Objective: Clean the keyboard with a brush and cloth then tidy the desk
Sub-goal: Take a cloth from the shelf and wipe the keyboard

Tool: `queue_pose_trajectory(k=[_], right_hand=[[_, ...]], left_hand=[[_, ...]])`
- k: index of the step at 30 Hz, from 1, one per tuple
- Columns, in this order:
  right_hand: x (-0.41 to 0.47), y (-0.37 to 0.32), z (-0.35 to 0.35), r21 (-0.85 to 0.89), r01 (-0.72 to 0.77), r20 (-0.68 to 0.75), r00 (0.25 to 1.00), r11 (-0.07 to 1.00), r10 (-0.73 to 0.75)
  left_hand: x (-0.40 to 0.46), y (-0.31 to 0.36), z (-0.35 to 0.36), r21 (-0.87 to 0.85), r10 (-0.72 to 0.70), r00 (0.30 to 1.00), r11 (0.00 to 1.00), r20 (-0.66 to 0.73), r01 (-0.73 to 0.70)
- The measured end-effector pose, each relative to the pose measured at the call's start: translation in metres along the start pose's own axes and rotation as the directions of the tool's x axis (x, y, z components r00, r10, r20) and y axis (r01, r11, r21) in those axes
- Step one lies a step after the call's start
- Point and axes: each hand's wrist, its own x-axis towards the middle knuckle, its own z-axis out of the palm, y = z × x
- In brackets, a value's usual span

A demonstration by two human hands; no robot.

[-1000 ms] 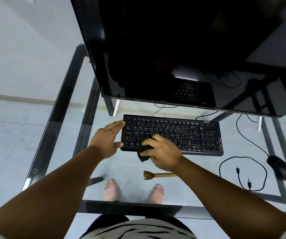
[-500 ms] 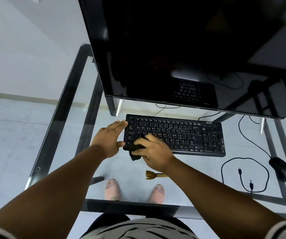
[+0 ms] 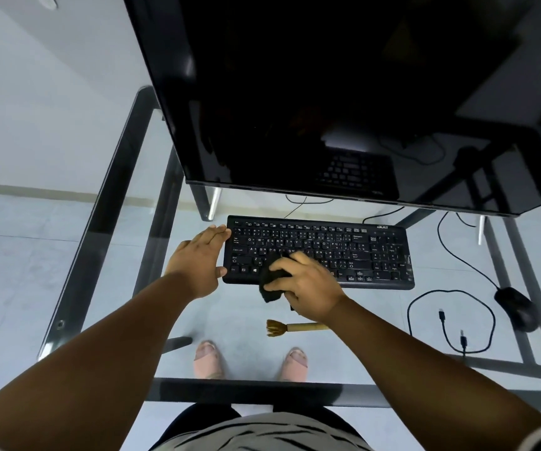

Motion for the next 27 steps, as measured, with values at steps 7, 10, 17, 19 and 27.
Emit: queue_pose_trajectory(k=[7, 10, 17, 19, 27], right_hand=[[-0.061, 0.048, -0.016, 0.022, -0.243, -0.156, 0.957, 0.970, 0.243], [-0.084, 0.057, -0.017, 0.248, -0.468, -0.406, 0.745, 0.848, 0.529], [-0.097, 0.038, 0.001, 0.357, -0.581, -0.350, 0.643, 0.731, 0.681], [-0.090, 0.033, 0.004, 0.298, -0.552, -0.305, 0.718, 0.779, 0.626], [-0.100, 0.039, 0.003, 0.308, -0.644, -0.310, 0.628, 0.700, 0.714]], left_hand=[[-0.006, 0.012, 0.002, 0.076, -0.054, 0.998, 0.996, -0.018, 0.055], [-0.012, 0.029, 0.011, -0.015, -0.104, 0.987, 0.995, -0.119, 0.103], [0.009, 0.085, 0.019, 0.018, 0.019, 0.998, 1.000, -0.057, -0.018], [0.021, 0.098, 0.017, 0.064, 0.037, 0.999, 0.997, -0.028, -0.035], [0.044, 0.111, 0.009, 0.222, -0.048, 0.992, 0.975, 0.115, 0.021]])
